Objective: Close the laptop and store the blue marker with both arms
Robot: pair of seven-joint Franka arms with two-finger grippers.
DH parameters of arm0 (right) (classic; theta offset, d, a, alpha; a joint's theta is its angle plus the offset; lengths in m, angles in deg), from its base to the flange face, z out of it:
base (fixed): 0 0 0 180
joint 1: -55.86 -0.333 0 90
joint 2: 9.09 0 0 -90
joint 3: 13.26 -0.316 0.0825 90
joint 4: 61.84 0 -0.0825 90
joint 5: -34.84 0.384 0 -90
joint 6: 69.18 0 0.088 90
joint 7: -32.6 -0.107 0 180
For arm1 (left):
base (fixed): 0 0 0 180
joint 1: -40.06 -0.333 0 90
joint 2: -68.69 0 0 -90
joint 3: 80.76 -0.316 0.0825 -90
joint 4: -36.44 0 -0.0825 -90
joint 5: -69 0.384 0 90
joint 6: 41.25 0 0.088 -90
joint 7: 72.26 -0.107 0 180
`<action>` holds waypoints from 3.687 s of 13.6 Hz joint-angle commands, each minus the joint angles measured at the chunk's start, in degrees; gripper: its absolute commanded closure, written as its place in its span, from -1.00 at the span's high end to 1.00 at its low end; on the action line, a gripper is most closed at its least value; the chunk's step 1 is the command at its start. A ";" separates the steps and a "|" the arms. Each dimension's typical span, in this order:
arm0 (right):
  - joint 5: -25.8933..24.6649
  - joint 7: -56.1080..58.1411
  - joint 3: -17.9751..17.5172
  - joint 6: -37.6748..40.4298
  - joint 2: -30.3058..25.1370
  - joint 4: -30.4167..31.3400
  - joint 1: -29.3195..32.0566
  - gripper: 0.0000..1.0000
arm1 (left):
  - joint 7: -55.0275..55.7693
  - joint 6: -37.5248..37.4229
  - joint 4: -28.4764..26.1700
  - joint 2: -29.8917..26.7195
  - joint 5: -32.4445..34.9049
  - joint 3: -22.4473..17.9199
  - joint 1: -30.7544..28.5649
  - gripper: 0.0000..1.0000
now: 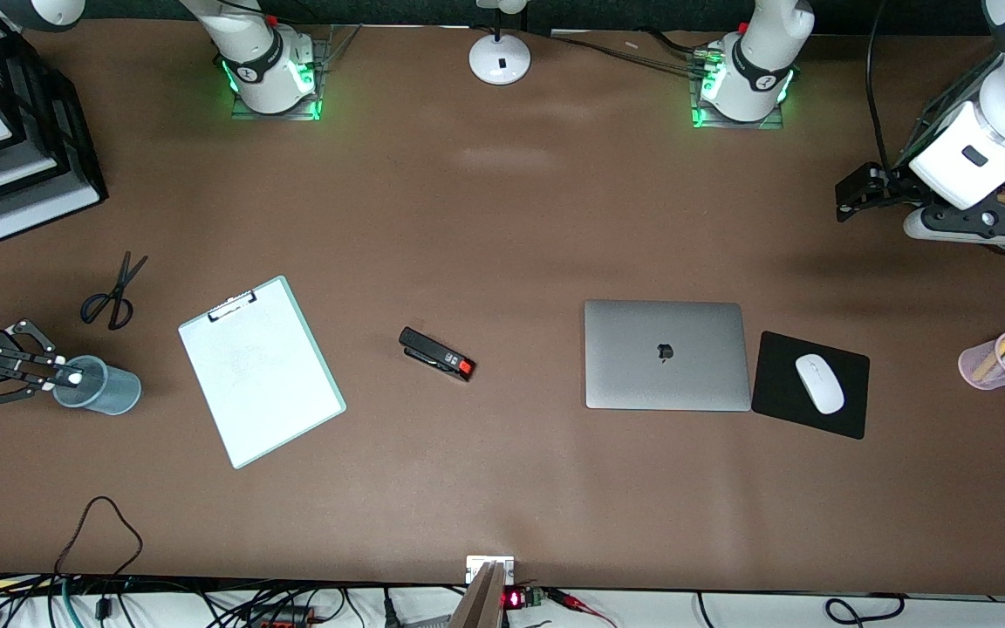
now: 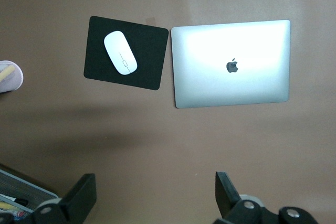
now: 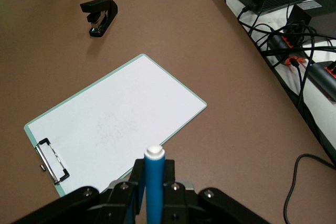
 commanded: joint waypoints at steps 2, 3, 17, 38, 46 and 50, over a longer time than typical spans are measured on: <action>1.57 1.42 -0.95 1.51 1.74 -2.38 1.85 -0.96 | 0.37 -1.06 1.18 0.45 -0.33 -0.66 0.78 1.00; 1.57 1.60 -0.95 1.51 2.35 -2.38 2.03 -0.96 | 0.37 -1.06 1.18 0.45 -0.33 -0.66 0.78 1.00; 1.92 3.45 -1.04 0.81 8.59 -6.07 4.58 -0.96 | -0.33 -1.15 1.09 0.45 -0.33 -0.66 0.61 1.00; -7.12 -20.52 1.25 13.62 -1.68 -8.26 1.51 1.00 | -0.33 -1.59 1.18 0.45 -0.34 -0.66 0.61 1.00; -15.82 -42.67 1.25 19.09 -8.46 -11.52 -7.18 1.00 | -0.33 -1.59 1.18 0.45 -0.33 -0.66 0.61 1.00; -22.49 -57.95 1.43 18.74 -10.65 -11.60 -15.09 1.00 | -0.33 -1.59 1.18 0.45 -0.34 -0.66 0.52 1.00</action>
